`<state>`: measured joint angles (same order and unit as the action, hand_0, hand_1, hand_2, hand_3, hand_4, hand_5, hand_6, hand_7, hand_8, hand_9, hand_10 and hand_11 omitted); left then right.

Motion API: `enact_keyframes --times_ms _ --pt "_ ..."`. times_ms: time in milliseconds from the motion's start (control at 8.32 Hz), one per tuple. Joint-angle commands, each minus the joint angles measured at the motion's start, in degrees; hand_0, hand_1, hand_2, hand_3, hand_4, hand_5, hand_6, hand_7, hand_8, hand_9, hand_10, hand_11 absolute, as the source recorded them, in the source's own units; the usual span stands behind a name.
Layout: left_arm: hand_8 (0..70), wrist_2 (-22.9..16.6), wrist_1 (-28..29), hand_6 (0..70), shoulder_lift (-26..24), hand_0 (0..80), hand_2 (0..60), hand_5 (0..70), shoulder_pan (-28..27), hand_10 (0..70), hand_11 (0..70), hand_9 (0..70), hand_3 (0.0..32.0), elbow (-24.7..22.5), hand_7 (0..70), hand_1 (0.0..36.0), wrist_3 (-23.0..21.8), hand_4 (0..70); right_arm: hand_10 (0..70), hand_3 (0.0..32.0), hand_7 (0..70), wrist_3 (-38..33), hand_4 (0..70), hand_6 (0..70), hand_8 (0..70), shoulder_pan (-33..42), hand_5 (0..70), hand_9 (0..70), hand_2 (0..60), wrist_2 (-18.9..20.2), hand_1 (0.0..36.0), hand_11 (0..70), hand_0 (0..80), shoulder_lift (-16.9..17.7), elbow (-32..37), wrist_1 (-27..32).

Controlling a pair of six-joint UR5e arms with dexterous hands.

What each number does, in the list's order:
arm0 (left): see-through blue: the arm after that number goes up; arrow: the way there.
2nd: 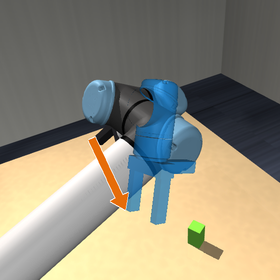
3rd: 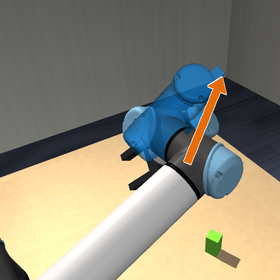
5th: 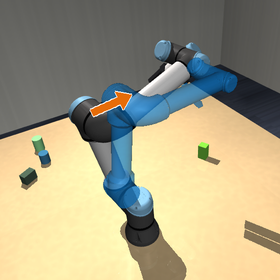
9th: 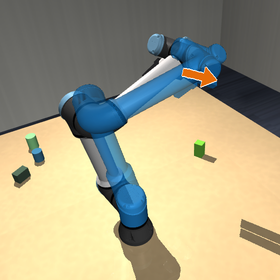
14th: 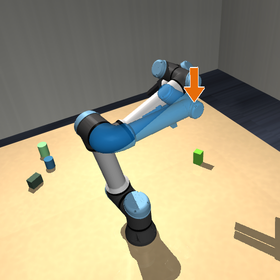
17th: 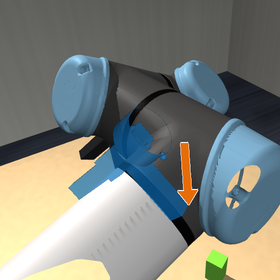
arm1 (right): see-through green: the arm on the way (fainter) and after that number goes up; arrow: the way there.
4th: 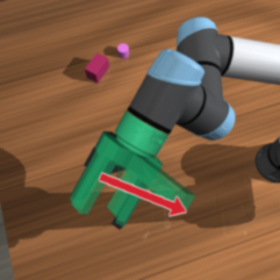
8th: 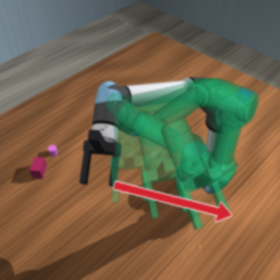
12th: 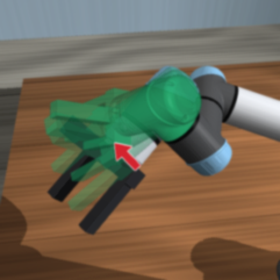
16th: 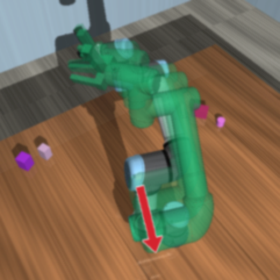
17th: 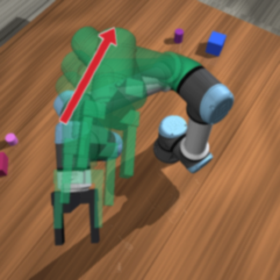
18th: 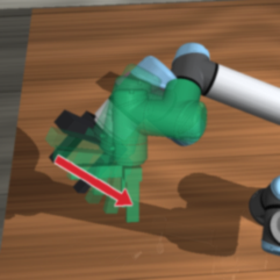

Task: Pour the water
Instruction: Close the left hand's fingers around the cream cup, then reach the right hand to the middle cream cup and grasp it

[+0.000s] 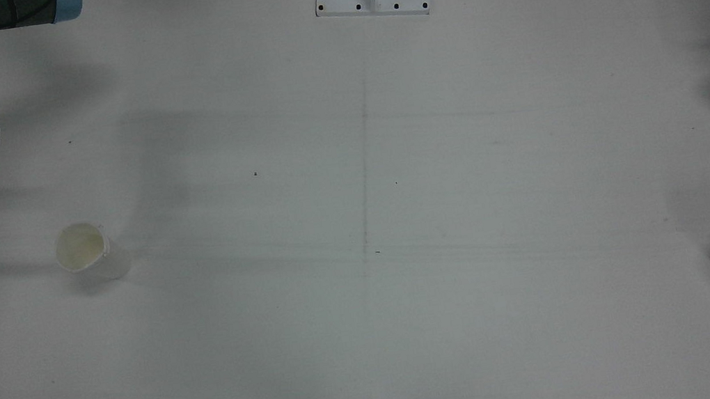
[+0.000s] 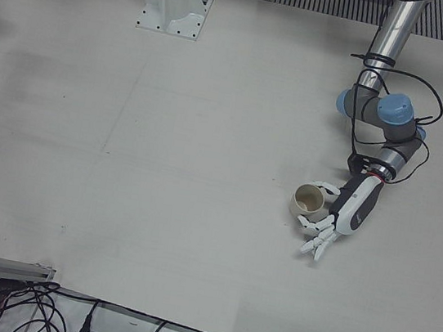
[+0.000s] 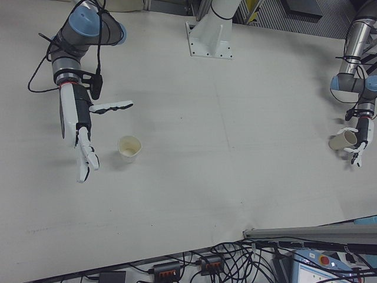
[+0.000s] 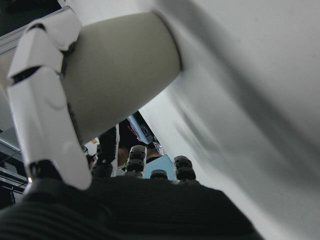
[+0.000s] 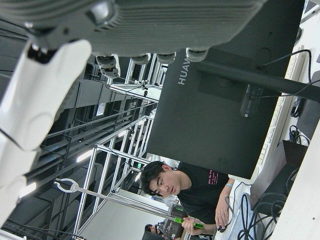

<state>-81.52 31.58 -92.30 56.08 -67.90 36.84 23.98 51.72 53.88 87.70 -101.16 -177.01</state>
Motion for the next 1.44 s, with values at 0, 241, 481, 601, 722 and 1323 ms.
enact_keyframes --times_ms 0,241,481,601,722,1323 --pt "5.9 0.0 -2.7 15.8 -0.2 52.6 60.0 70.0 0.1 9.3 15.1 10.9 0.0 -0.7 27.1 32.5 -1.7 47.9 0.0 5.2 0.0 0.0 0.0 0.0 0.0 -0.1 9.9 0.0 3.7 0.0 12.3 0.0 46.2 0.0 0.1 0.0" --pt "24.0 0.1 -3.7 31.6 -0.1 61.7 60.0 70.0 0.3 18.0 28.6 34.3 0.0 -0.7 41.8 36.0 -4.0 47.5 0.0 5.2 0.0 0.0 0.0 0.0 0.0 -0.5 9.9 0.0 3.5 0.0 11.9 0.0 46.0 -0.1 0.2 0.0" --pt "24.2 -0.2 -3.8 32.3 0.5 57.7 60.0 70.0 0.3 17.7 28.0 34.1 0.0 -1.1 40.6 36.0 -4.9 41.0 0.0 4.6 0.0 0.0 0.0 0.0 0.0 -0.5 10.3 0.0 3.7 0.0 11.8 0.0 46.0 -0.1 0.1 0.0" --pt "23.3 -0.3 -5.1 31.6 0.8 57.6 60.0 70.0 0.4 17.0 27.0 33.1 0.0 -2.7 40.0 36.0 -7.1 40.7 0.0 4.4 0.0 0.0 0.0 0.0 0.0 -0.5 10.7 0.0 3.8 0.1 11.7 0.0 45.9 -0.2 0.0 0.0" --pt "23.5 -0.1 -5.7 32.0 1.0 57.6 60.0 70.0 0.5 16.9 26.9 33.3 0.0 -3.4 40.3 36.0 -10.9 41.2 0.0 4.6 0.1 0.1 0.0 0.0 0.0 -0.7 10.3 0.0 3.7 0.1 11.6 0.0 45.9 -0.2 0.1 0.0" --pt "28.8 0.2 -7.3 37.4 3.3 55.3 60.0 70.0 0.5 18.2 28.7 40.0 0.0 -12.4 44.5 36.0 -15.0 45.0 0.0 4.6 0.0 -0.2 0.0 0.0 0.0 -6.4 8.2 0.0 5.0 -0.7 13.5 0.0 46.8 -0.9 9.6 1.0"
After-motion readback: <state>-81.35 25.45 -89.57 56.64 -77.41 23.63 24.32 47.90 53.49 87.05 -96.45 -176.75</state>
